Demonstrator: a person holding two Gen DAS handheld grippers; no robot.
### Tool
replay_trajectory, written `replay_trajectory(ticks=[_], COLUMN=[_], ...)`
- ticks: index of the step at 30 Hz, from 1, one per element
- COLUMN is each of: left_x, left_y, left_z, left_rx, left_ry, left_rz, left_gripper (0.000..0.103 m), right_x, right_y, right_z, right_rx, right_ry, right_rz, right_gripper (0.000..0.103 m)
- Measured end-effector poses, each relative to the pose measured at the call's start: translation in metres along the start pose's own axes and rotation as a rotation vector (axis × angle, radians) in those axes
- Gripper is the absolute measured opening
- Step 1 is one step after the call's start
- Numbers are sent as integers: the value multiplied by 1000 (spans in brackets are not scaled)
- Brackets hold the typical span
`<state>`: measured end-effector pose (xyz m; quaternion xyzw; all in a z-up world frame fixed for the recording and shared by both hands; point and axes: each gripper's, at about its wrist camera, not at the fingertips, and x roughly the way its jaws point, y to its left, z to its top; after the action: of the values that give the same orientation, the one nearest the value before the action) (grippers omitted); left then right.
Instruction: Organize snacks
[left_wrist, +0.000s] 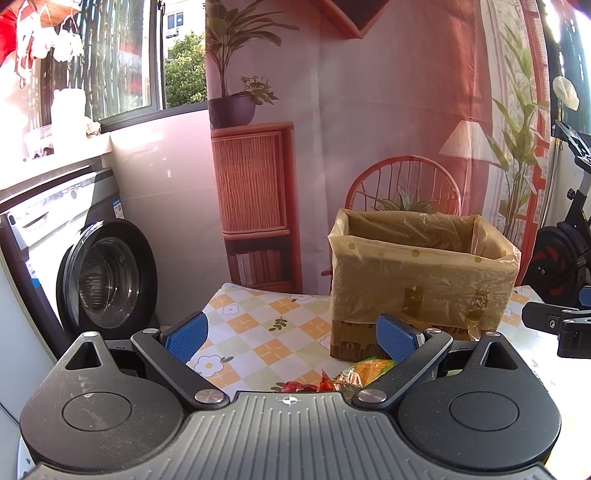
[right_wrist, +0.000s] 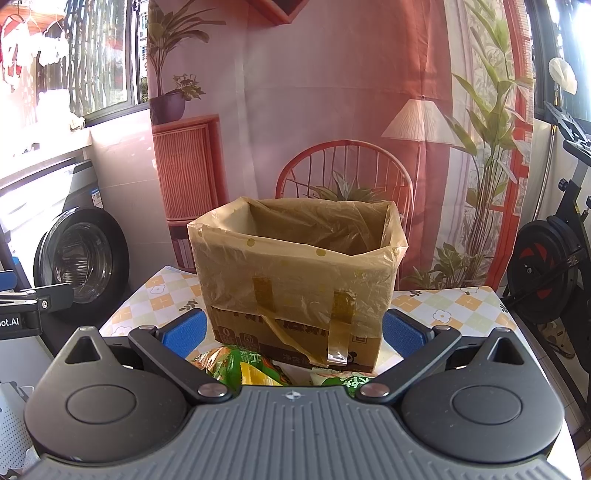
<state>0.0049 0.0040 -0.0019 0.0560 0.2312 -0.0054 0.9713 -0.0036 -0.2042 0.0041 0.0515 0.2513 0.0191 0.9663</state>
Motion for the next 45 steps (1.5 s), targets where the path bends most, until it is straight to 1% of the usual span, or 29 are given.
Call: replay_trajectory(ticks=[27, 33, 37, 39, 40, 42, 45], left_x=[0, 3, 14, 18, 20, 25, 33], left_y=[1, 1, 10, 17, 21, 27, 32], left_z=[2, 1, -7, -16, -21, -29, -42], left_rx=[-4, 1, -16, -39, -51, -79, -104], left_ry=[1, 3, -4, -25, -37, -43, -17], left_rz=[3, -2, -48, -58, -59, -64, -88], left_gripper=[99, 99, 99, 99, 99, 100, 100], right_x=[0, 1, 3, 4, 6, 12, 21], right_y=[1, 0, -1, 2, 3, 6, 6], right_z=[0, -2, -13, -23, -28, -38, -56], right_rx=[1, 8, 14, -16, -32, -47, -18], right_ry=[1, -19, -59, -88, -92, -88, -77], right_rz=[-1, 3, 44, 37, 26, 31, 73], right_gripper=[103, 103, 103, 103, 103, 103, 103])
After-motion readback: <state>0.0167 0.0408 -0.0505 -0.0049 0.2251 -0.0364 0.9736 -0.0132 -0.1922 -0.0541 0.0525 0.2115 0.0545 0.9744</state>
